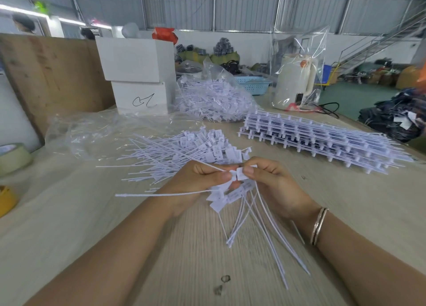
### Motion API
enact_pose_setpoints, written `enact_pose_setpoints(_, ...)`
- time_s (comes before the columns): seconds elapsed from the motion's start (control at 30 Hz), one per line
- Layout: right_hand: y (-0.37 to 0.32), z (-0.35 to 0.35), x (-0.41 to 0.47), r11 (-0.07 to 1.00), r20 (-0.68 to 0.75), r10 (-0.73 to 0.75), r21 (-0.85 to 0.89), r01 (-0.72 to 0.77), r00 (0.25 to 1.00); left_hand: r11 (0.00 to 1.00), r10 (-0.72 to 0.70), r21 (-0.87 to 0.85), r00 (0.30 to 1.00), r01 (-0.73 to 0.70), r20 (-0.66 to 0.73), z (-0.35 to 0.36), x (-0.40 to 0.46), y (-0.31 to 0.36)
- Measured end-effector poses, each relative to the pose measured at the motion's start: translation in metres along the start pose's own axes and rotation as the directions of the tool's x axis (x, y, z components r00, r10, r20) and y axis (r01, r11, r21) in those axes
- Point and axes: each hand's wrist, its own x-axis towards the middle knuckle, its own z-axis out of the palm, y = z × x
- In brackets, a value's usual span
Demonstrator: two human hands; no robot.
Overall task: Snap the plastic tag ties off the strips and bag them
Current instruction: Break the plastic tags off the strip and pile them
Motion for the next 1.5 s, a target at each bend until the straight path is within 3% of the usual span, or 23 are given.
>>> enact_pose_setpoints(0.13,-0.003,0.003,-0.002,0.997,0.065,0.039,0.059,-0.043,0.997,0.996,-0.009,-0.083,0.998,0.013,0.058,0.002,-0.002,0.002)
enact_pose_setpoints(0.27,-0.01,-0.011,-0.001,0.936,-0.039,0.059,0.35,-0.042,0.997,0.965,-0.017,-0.263,0.999,0.003,-0.05,-0.006,-0.003,0.009)
enact_pose_setpoints(0.3,-0.01,-0.017,-0.002,0.96,-0.08,0.053,0.278,-0.029,0.995,0.962,-0.015,-0.273,0.994,-0.015,-0.108,-0.008,-0.003,0.011)
enact_pose_setpoints(0.37,-0.007,-0.023,-0.005,0.979,-0.122,0.078,-0.179,-0.099,0.989,0.968,-0.008,-0.245,0.977,-0.046,-0.214,-0.013,-0.003,0.012)
enact_pose_setpoints(0.4,-0.004,-0.023,-0.006,0.894,-0.137,0.096,-0.425,-0.146,0.986,0.979,0.004,-0.194,0.964,-0.058,-0.265,-0.013,-0.002,0.012)
enact_pose_setpoints(0.47,0.001,-0.02,-0.002,0.667,-0.117,0.049,-0.736,-0.12,0.992,0.998,0.06,0.006,0.936,-0.062,-0.347,-0.012,0.0,0.009)
enact_pose_setpoints(0.53,0.004,-0.018,0.003,0.472,-0.088,0.0,-0.878,-0.078,0.996,0.965,0.141,0.258,0.913,-0.041,-0.382,-0.01,0.002,0.006)
enact_pose_setpoints(0.6,0.003,-0.016,0.004,0.374,-0.116,-0.013,-0.922,-0.102,0.993,0.862,0.25,0.506,0.902,-0.041,-0.352,-0.006,0.001,0.003)
enact_pose_setpoints(0.63,0.002,-0.014,0.004,0.405,-0.136,-0.052,-0.908,-0.104,0.989,0.765,0.309,0.642,0.901,-0.047,-0.303,-0.003,0.0,0.002)
enact_pose_setpoints(0.73,-0.005,-0.002,-0.001,0.675,-0.199,-0.146,-0.736,-0.05,0.969,0.501,0.388,0.859,0.915,-0.106,-0.113,0.011,-0.001,0.0)
enact_pose_setpoints(0.83,-0.006,0.009,-0.002,0.687,-0.09,-0.056,-0.726,-0.027,0.994,0.387,0.414,0.901,0.91,-0.195,0.019,0.024,-0.001,-0.002)
enact_pose_setpoints(0.97,-0.005,0.009,0.0,0.704,-0.11,-0.041,-0.709,-0.05,0.993,0.372,0.392,0.897,0.916,-0.24,0.083,0.026,-0.002,-0.004)
enact_pose_setpoints(1.1,-0.007,0.003,0.001,0.835,-0.288,-0.016,-0.531,-0.146,0.957,0.378,0.324,0.884,0.934,-0.274,0.151,0.019,-0.005,-0.004)
enact_pose_setpoints(1.2,-0.008,0.001,0.0,0.89,-0.369,-0.008,-0.427,-0.162,0.93,0.233,0.339,0.945,0.93,-0.23,0.143,0.014,-0.004,-0.003)
enact_pose_setpoints(1.27,-0.006,0.002,-0.001,0.885,-0.355,-0.001,-0.436,-0.165,0.935,0.153,0.376,0.972,0.92,-0.177,0.109,0.016,-0.003,-0.004)
enact_pose_setpoints(1.37,-0.002,0.003,-0.003,0.916,-0.28,0.033,-0.376,-0.141,0.959,0.178,0.436,0.972,0.898,-0.152,0.061,0.018,-0.003,-0.002)
enact_pose_setpoints(1.5,-0.004,0.004,-0.003,0.928,-0.137,0.063,-0.357,-0.109,0.989,0.128,0.477,0.962,0.865,-0.241,0.153,0.014,-0.003,0.001)
